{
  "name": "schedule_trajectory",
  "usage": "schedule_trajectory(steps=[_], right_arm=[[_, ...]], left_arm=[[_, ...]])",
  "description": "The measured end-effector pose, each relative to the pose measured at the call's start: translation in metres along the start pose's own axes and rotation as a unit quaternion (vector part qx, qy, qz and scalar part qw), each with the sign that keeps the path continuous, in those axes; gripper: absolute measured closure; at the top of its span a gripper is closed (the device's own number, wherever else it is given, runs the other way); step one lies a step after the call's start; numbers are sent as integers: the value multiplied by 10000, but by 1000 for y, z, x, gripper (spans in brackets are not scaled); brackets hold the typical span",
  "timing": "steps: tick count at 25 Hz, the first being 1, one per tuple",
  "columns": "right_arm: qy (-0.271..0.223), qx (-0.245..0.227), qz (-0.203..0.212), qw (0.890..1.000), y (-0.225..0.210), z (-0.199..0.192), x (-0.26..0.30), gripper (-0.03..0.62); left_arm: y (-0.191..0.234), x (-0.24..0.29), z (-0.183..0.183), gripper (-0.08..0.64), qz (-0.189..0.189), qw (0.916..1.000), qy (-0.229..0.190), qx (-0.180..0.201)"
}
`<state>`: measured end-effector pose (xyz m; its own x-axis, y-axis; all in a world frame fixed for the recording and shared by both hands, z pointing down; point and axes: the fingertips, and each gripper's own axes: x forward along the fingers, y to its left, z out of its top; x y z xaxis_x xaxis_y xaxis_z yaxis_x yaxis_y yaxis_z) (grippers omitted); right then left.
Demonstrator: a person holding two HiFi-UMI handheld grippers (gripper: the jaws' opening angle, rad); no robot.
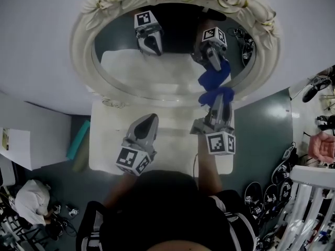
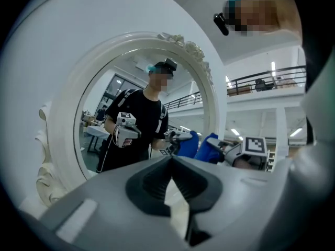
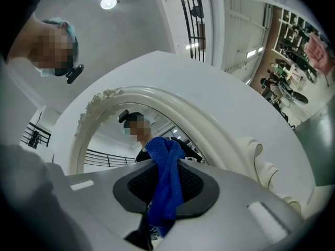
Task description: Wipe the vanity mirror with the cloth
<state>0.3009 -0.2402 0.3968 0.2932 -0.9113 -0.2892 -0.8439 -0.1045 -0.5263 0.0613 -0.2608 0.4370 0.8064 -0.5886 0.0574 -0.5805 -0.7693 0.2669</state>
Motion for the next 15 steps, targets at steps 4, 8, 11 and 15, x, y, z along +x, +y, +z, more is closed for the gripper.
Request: schedule_trajectory(steps=[4,8,11,15], right_arm=[[-147,250,-198,9994,-3,8,7,528],[-278,314,-170,9990,-5,6,12,527],[-390,300,-146,9987,-10,9,16,526],[-584,166,-85,9981,-10,25,21,526]], left_arm=[[11,-4,-3,549,127,9998,81,-91],[17,-6,-11,549,203,9997,89,-119],[18,-1,-13,549,222,9996,81,-130],[23,-1,-13,549,280,9995,61,-157]])
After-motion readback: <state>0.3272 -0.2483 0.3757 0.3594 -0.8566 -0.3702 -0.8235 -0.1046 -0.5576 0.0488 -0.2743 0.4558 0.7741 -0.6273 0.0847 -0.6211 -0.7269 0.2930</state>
